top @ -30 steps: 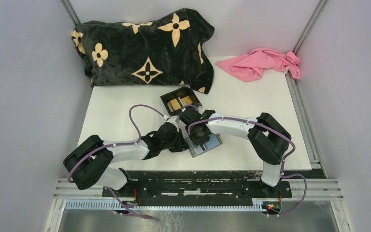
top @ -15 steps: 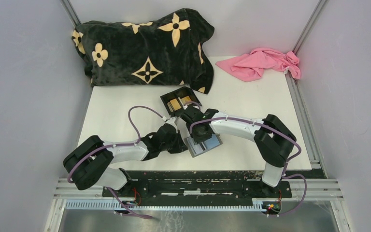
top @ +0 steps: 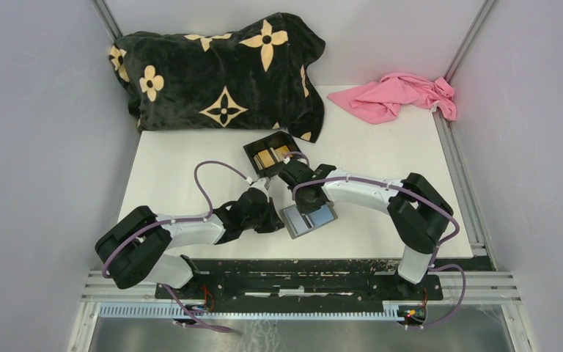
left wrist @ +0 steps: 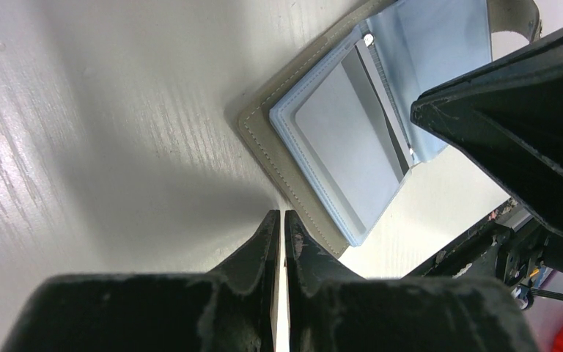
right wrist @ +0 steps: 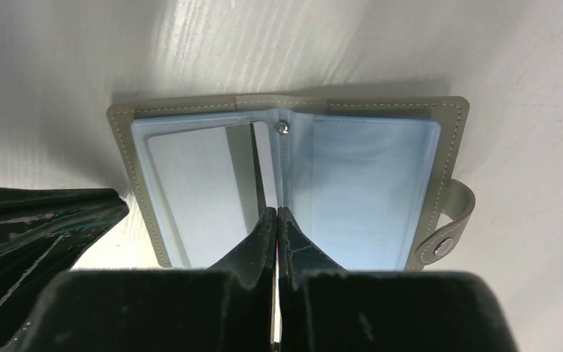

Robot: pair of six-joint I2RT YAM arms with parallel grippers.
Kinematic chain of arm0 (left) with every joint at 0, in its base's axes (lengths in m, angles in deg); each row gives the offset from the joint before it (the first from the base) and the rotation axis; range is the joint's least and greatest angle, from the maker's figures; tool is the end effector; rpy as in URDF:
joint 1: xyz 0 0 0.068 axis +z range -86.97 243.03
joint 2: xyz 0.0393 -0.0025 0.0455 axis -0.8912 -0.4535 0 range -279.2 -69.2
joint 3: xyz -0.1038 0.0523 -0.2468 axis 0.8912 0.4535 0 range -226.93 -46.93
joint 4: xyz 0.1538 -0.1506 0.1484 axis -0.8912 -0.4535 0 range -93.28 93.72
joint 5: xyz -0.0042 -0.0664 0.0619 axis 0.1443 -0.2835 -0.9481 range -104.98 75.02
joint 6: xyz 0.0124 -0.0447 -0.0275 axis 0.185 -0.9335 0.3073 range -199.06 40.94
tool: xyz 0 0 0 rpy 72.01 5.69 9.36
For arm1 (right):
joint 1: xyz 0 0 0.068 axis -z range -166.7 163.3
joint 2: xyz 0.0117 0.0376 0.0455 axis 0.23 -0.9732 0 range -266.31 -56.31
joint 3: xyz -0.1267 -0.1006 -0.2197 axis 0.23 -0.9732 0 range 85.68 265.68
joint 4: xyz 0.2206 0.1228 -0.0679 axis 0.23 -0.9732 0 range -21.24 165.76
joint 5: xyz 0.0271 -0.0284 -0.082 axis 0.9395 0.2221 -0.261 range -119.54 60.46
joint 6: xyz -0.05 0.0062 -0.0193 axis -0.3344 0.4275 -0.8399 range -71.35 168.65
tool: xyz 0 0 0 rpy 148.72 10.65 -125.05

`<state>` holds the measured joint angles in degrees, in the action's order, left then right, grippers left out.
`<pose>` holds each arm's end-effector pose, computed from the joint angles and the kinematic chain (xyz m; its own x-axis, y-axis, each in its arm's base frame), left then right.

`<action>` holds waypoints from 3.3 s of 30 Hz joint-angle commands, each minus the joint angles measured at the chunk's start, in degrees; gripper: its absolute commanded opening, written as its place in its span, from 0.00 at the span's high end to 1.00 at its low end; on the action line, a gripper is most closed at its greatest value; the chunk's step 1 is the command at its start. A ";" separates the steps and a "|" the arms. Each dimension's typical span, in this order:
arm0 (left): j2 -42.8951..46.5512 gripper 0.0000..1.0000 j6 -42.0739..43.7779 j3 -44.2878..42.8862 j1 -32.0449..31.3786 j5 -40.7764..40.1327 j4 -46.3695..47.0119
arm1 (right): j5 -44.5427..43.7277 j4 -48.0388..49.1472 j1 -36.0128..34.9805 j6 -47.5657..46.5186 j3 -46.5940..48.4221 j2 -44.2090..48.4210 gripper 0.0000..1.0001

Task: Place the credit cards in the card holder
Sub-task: Insert the credit card into the card holder, then pick up the credit card from the storage box.

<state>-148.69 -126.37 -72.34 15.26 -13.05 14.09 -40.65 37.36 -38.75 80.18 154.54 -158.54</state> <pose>0.1626 -0.1810 0.1341 -0.8708 -0.1336 -0.4731 0.1715 0.8194 -0.5470 0.2192 0.2699 0.1834 -0.8831 -0.2979 -0.3624 -0.3224 0.9466 0.0075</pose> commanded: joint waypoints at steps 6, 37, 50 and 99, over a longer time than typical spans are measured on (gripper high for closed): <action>1.44 0.89 -2.46 -0.64 -0.31 -0.93 -0.32 | -0.68 2.95 1.32 -0.37 -0.96 -1.26 0.99; -4.33 0.90 -1.78 -3.82 -0.29 1.27 1.43 | 8.43 5.66 1.87 4.75 -5.02 1.49 0.99; 2.80 0.82 -3.53 -3.06 -0.26 -6.62 -8.94 | -0.77 1.49 2.04 0.17 -1.15 2.11 0.84; 1.40 0.05 -0.33 -26.59 19.05 -21.09 -23.74 | 24.90 -2.72 20.49 -16.90 54.85 -25.40 0.47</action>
<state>-144.95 -126.29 -95.23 33.56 -35.58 -13.49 -19.40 39.05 -18.80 64.58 205.69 -181.67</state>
